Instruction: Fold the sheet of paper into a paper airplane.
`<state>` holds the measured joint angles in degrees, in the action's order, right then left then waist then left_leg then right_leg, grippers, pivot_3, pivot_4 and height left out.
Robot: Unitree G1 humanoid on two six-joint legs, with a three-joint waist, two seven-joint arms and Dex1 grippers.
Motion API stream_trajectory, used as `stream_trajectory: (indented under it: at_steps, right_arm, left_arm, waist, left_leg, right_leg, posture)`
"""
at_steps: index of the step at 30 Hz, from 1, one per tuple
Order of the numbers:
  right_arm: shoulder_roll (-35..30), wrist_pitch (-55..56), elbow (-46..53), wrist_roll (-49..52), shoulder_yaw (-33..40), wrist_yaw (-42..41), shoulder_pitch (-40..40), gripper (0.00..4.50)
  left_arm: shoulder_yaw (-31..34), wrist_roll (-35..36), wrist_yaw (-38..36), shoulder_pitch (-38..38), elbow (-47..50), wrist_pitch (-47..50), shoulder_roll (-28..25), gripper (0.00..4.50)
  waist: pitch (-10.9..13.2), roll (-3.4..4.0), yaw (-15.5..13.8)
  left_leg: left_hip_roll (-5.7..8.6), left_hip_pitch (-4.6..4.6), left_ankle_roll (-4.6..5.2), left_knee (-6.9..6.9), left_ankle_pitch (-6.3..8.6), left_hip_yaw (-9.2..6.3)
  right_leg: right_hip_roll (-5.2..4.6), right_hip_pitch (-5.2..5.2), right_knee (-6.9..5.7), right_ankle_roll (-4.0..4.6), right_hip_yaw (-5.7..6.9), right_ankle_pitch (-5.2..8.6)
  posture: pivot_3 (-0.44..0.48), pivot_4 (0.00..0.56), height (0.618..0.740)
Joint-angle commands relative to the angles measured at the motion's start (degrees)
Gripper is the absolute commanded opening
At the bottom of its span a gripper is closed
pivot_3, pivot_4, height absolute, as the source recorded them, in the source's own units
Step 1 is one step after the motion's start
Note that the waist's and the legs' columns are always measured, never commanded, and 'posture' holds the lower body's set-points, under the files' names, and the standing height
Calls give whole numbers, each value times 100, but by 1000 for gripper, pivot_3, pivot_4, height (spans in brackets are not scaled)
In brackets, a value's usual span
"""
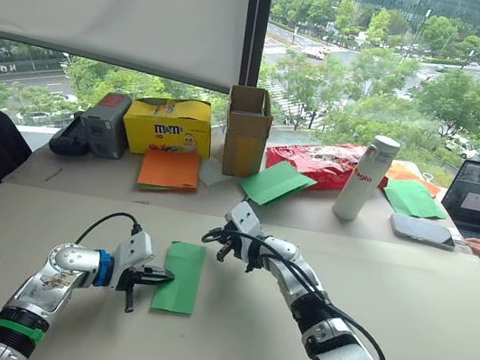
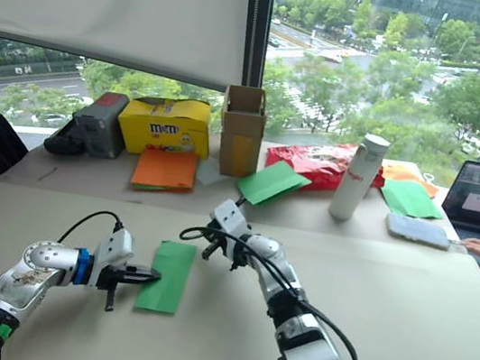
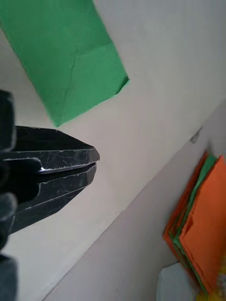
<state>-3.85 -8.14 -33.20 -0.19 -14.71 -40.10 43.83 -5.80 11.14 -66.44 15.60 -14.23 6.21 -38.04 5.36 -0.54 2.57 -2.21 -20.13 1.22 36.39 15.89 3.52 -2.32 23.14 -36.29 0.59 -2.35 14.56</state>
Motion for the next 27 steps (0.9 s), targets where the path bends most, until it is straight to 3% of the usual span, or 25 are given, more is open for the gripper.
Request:
stream_trajectory:
  at_steps: [1, 8, 19, 27]
  right_arm:
    - [67, -384, 755, 111, -121, -128, -310, 12]
    - [-142, -721, 1272, -45, -687, -555, -945, 12]
    - [-841, -1310, 2996, 329, -1244, -1635, -2056, 12]
    - [-1027, -1596, 3721, 132, -1867, -1704, -2158, 12]
  left_arm:
    - [-144, -178, -13, -169, -124, 65, -71, 0]
    - [-149, -157, -60, -233, -68, 88, -85, 0]
    - [-108, 113, -114, -192, 258, 597, -11, 0]
    - [20, 381, -136, -160, 437, 1097, -78, 0]
  waist:
    - [-1, 1, -1]
    - [0, 1, -5]
    - [0, -1, -16]
    - [3, -6, -26]
  left_leg:
    - [0, 1, 0, -2, 0, 0]
    - [7, 1, 0, -3, 0, -1]
    - [23, 4, 1, -1, 0, 0]
    - [29, 3, 1, 2, 0, 0]
  right_leg:
    - [0, -1, 2, 0, 0, 0]
    - [0, 0, 9, 0, 2, 0]
    - [11, -1, 26, -16, 4, 10]
    - [54, 1, 28, -22, 6, 15]
  posture:
    - [0, 150, 740]
    - [0, 150, 740]
    - [0, 150, 740]
    - [0, 150, 740]
